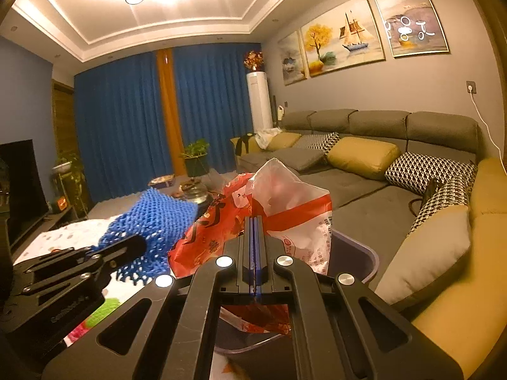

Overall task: Collect trash
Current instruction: 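Carry both items to the grey bin and open both grippers to drop them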

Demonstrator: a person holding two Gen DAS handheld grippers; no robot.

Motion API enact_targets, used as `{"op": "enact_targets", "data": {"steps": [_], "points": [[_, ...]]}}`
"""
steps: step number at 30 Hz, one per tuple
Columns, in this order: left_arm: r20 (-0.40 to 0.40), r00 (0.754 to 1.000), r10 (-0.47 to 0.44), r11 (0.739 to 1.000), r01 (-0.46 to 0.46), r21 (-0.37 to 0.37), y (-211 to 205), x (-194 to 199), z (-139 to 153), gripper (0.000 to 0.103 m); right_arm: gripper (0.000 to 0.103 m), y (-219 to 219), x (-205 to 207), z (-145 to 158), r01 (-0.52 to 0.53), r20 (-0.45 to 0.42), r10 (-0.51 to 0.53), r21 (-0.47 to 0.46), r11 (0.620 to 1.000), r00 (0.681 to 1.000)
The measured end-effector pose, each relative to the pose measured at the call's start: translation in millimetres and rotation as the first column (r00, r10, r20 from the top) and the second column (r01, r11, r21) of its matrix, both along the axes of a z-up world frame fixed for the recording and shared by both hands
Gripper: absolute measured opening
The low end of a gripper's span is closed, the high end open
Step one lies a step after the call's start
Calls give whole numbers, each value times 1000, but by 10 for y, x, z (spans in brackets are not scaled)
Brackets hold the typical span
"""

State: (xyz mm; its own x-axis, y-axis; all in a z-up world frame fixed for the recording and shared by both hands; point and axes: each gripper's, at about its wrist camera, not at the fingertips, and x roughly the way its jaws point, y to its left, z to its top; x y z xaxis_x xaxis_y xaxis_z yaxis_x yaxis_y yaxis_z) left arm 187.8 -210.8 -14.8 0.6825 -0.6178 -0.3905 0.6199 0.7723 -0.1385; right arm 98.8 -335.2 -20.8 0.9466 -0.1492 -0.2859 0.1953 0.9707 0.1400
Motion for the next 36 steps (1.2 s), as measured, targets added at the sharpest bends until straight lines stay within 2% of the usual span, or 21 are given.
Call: {"op": "enact_targets", "data": {"steps": [4, 14, 21, 26, 29, 30, 31, 32, 33, 34, 36], "points": [[-53, 998, -21, 1000, 20, -18, -98, 180, -101, 2, 2, -120, 94, -43, 11, -22, -11, 4, 1000, 1000], [-121, 991, -53, 998, 57, 27, -367, 394, -377, 2, 2, -186, 253, -160, 16, -64, -15, 14, 1000, 998], [-204, 975, -88, 996, 93, 15, -421, 507, -553, 3, 2, -244, 324, -196, 23, -80, -21, 21, 1000, 997], [-234, 966, -108, 991, 122, 47, -488, 525, -679, 3, 2, -280, 385, -192, 17, -88, -15, 22, 1000, 996], [-233, 967, -101, 991, 118, 61, -495, 506, -716, 16, 2, -278, 389, -188, 15, -91, -12, 24, 1000, 996], [-236, 967, -99, 991, 116, 62, -486, 505, -730, 25, 2, -279, 393, -186, 14, -91, -12, 26, 1000, 996], [-238, 967, -90, 992, 108, 62, -468, 508, -745, 40, 2, -283, 397, -186, 13, -92, -11, 26, 1000, 996], [-240, 967, -82, 993, 98, 59, -441, 501, -751, 50, 2, -292, 397, -195, 13, -92, -10, 27, 1000, 996], [-237, 968, -83, 994, 96, 46, -405, 491, -754, 65, 2, -305, 399, -200, 10, -92, -8, 30, 999, 996], [-228, 970, -79, 995, 90, 35, -374, 475, -747, 71, 2, -289, 388, -203, 10, -90, -7, 31, 999, 996], [-204, 977, -65, 997, 74, 37, -315, 433, -732, 74, 2, -290, 381, -216, 10, -89, -7, 32, 999, 996]]}}
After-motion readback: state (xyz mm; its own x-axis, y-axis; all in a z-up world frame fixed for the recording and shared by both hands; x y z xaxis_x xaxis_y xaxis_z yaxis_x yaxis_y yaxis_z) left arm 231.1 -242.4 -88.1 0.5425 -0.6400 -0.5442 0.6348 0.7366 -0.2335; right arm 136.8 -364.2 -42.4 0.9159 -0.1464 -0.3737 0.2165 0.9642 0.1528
